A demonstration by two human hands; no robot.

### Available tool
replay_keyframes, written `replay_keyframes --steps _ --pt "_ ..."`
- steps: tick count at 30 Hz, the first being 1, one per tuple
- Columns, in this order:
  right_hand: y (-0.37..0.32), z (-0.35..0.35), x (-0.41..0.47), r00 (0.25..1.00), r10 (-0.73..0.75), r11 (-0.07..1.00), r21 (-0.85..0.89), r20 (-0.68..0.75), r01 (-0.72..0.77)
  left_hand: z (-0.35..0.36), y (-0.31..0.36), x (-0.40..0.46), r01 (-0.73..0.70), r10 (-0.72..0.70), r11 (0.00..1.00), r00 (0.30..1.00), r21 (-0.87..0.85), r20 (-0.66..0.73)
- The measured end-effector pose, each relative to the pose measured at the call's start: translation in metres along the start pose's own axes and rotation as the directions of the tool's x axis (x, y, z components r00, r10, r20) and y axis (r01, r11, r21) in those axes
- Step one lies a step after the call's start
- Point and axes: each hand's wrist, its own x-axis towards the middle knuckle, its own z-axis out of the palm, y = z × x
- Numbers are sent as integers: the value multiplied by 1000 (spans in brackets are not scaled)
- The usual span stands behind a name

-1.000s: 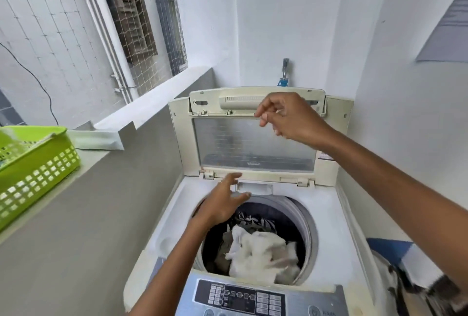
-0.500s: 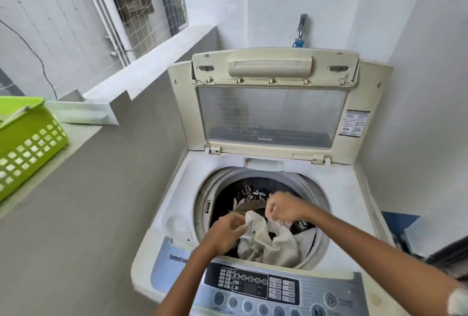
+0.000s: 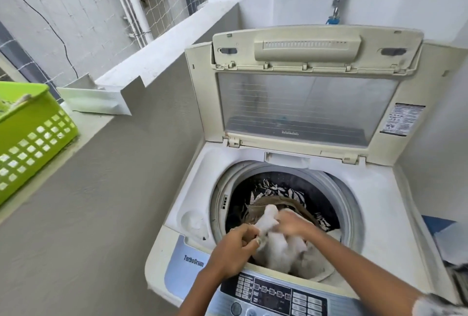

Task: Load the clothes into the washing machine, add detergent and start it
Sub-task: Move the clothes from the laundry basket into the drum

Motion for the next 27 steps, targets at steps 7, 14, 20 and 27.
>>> replay_keyframes --steps 7,14,20,27 --pt "-76 -126 -97 890 -173 752 526 -422 396 -5 22 31 3 -4 1000 999 -15 -36" --pt "-69 -179 -165 757 -29 591 600 -653 540 -29 64 47 -275 234 947 944 -164 -233" --pt "-20 -191 -182 598 87 837 384 -797 390 -101 103 57 -501 320 852 726 -150 -609" --pt "-8 -178 -159 569 119 972 213 -814 101 -152 162 57 -485 450 864 626 133 -637"
